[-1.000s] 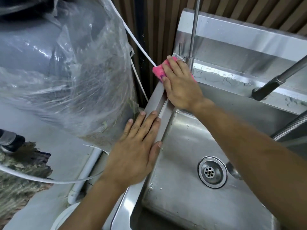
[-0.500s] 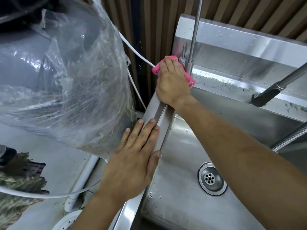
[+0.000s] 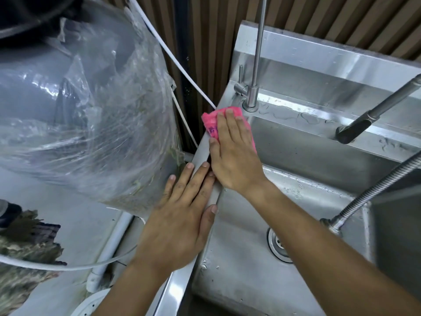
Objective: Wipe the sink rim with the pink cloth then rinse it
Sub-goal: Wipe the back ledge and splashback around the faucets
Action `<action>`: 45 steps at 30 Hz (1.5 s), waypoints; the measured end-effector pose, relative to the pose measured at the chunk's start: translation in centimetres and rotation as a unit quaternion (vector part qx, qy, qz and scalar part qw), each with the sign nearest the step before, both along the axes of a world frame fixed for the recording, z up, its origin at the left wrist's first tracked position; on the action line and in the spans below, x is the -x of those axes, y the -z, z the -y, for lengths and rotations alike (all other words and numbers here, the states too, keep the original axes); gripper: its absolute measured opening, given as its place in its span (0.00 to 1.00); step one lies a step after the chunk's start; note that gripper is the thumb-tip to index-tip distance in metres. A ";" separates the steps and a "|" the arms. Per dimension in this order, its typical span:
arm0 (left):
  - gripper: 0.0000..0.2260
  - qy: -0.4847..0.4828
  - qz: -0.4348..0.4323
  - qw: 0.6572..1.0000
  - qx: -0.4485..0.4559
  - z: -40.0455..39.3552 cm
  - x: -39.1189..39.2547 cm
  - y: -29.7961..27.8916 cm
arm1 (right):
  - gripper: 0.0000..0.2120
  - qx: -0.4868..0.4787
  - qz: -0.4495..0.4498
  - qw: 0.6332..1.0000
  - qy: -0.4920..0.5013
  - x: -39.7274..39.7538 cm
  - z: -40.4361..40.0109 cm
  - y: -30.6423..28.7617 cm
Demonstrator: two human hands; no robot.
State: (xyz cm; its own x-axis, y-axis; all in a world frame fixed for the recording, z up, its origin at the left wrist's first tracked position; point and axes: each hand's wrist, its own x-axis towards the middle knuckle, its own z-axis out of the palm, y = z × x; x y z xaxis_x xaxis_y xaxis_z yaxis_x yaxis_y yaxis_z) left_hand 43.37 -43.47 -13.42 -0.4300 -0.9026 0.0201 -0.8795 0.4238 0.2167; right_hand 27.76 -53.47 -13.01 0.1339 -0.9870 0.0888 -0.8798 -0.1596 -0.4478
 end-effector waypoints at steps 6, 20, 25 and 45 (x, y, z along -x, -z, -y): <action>0.26 -0.003 -0.005 1.000 0.008 0.1 0.1 0.1 | 0.27 0.045 -0.049 0.998 -0.021 2.9 8.1 -0.2; 0.26 -0.008 0.013 1.000 -0.002 0.0 0.3 -0.2 | 0.27 -0.035 0.033 0.997 -0.053 4.3 5.3 -0.4; 0.26 -0.003 0.019 1.000 0.002 0.2 0.4 -0.2 | 0.27 -0.010 0.030 0.998 -0.060 3.8 -0.8 0.4; 0.23 0.033 -0.012 0.999 0.037 8.2 3.9 -1.4 | 0.18 0.376 0.325 0.837 0.229 7.4 2.8 -6.1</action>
State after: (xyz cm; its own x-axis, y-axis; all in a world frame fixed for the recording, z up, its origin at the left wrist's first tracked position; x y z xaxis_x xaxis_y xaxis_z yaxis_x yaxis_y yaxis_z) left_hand 39.47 -51.65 -12.06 -0.4877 -0.8677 0.0960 -0.8437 0.4967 0.2035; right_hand 20.36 -56.29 -6.91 -0.5601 -0.5538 0.6161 -0.5361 -0.3247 -0.7792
